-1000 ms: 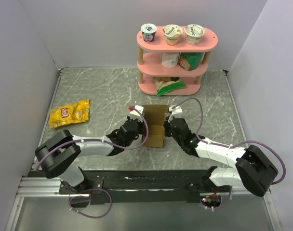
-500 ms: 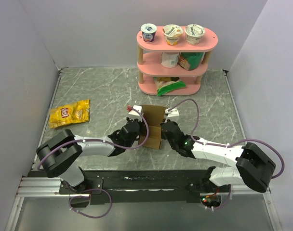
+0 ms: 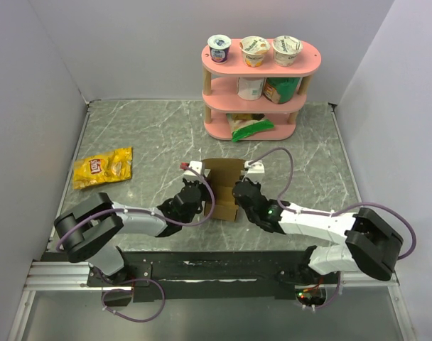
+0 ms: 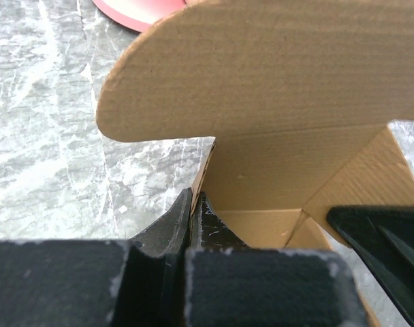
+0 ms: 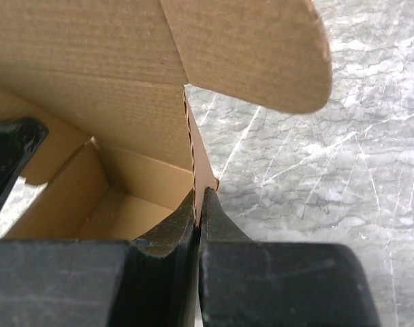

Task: Fold the paper box

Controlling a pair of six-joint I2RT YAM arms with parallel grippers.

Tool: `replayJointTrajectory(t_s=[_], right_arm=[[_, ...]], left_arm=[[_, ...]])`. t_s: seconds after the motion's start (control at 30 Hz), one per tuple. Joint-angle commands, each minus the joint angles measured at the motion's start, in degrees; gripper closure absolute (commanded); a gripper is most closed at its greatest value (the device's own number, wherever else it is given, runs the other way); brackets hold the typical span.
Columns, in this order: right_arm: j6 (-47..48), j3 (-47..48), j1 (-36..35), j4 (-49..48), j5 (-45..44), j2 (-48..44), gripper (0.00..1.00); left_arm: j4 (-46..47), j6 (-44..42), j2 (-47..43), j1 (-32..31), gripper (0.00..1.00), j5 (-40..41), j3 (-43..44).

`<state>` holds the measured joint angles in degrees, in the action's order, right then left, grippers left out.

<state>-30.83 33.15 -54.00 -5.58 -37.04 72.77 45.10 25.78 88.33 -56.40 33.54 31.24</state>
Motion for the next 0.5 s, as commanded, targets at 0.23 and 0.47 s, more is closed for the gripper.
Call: replayJointTrajectory(t_s=[0.23,0.47], right_arm=[[-6.3,8.0,-2.2,5.3,-1.4,6.6,1.00],[-9.0,5.7,-7.7,8.1,-5.3,7.3,1.00]], left_arm=[[1.8,1.8,2.5,-2.9,0.99,2.2,-1.5],[-1.9,6.7,2.5,-2.9,0.99,3.5,0.3]])
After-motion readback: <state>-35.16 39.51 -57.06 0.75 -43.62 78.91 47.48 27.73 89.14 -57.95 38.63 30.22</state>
